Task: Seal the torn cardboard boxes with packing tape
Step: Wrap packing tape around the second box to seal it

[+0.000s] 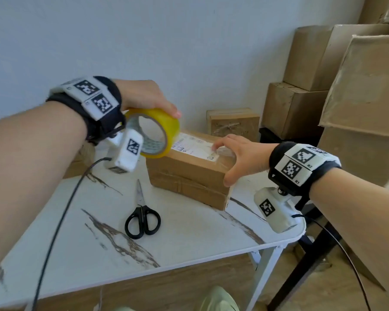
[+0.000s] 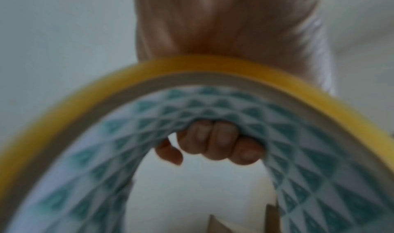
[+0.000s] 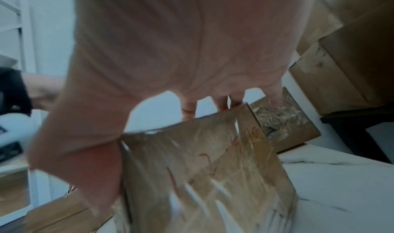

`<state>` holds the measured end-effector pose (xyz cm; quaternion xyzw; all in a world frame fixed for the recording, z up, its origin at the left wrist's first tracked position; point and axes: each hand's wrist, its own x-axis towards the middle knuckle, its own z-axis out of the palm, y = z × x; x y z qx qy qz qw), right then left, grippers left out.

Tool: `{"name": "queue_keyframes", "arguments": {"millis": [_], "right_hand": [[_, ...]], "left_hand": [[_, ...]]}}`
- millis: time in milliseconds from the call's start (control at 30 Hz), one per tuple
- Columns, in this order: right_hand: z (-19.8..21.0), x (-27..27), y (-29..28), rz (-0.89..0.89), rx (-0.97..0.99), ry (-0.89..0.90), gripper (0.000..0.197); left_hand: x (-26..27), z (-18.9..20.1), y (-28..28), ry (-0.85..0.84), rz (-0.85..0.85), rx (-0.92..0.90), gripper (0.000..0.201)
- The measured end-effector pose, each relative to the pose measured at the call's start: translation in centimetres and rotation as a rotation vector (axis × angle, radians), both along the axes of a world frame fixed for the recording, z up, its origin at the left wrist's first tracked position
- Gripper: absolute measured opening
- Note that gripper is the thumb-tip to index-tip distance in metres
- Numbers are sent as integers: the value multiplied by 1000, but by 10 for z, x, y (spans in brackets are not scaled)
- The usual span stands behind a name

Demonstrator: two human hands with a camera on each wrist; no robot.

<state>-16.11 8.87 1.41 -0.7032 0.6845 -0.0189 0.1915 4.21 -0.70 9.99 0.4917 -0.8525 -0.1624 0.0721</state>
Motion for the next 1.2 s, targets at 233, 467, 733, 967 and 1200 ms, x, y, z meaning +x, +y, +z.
{"name": "queue_keyframes", "arguments": {"millis": [233,467,733,967,1200], "right_hand": [[15,9,-3,-17,122,169,86],[23,49,-15,-72,32,117,120],[16,68,-38,-128,15,146,116],[2,49,-39,-88,-10,187,116],[-7,40,-33,-42,-82,112,108]], "left_hand": [[6,0,2,-60,-31,-118,51],[12,-1,6,-64,-57,-134,50],[21,-8,6,-17,-49,-115,52],[37,-10,-4,166,-30,62,61],[41,-7,-13,209,-62,30,67]]}}
